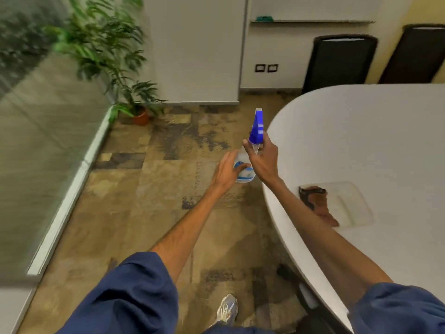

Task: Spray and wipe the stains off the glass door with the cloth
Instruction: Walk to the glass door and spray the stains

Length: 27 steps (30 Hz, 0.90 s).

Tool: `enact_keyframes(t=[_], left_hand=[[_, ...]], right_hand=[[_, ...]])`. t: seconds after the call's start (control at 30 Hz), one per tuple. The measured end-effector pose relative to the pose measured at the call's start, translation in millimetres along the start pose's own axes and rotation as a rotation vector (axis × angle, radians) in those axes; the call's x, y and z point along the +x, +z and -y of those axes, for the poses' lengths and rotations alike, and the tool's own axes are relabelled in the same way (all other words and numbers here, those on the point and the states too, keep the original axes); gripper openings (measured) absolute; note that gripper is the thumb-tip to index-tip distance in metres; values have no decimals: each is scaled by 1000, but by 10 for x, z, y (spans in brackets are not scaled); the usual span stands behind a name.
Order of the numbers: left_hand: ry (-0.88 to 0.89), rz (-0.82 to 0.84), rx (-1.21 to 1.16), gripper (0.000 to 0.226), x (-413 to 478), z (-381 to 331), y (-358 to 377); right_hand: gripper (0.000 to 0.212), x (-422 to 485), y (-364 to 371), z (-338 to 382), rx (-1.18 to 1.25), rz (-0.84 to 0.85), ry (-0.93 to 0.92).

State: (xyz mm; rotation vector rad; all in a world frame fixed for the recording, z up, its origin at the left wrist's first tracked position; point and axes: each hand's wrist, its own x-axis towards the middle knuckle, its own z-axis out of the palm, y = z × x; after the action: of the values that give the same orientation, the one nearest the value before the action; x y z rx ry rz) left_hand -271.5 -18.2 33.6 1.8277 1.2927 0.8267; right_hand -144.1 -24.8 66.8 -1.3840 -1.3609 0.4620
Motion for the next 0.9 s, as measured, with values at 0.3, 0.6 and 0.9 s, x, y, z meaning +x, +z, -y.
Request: enact_keyframes(t=[0.3,0.6,0.9], left_hand=[[-139,-233,17,45,-936,594,-1198],[-269,-517,-89,32,-2623,936,-2230],[-374,-765,-129,39,-4687,939,-3332]], right_hand=[[27,-507,1211,755,66,262,-123],[54,-1727,2181,1894,220,475,-199],[60,-3328,2898,3303,269,656,-410]])
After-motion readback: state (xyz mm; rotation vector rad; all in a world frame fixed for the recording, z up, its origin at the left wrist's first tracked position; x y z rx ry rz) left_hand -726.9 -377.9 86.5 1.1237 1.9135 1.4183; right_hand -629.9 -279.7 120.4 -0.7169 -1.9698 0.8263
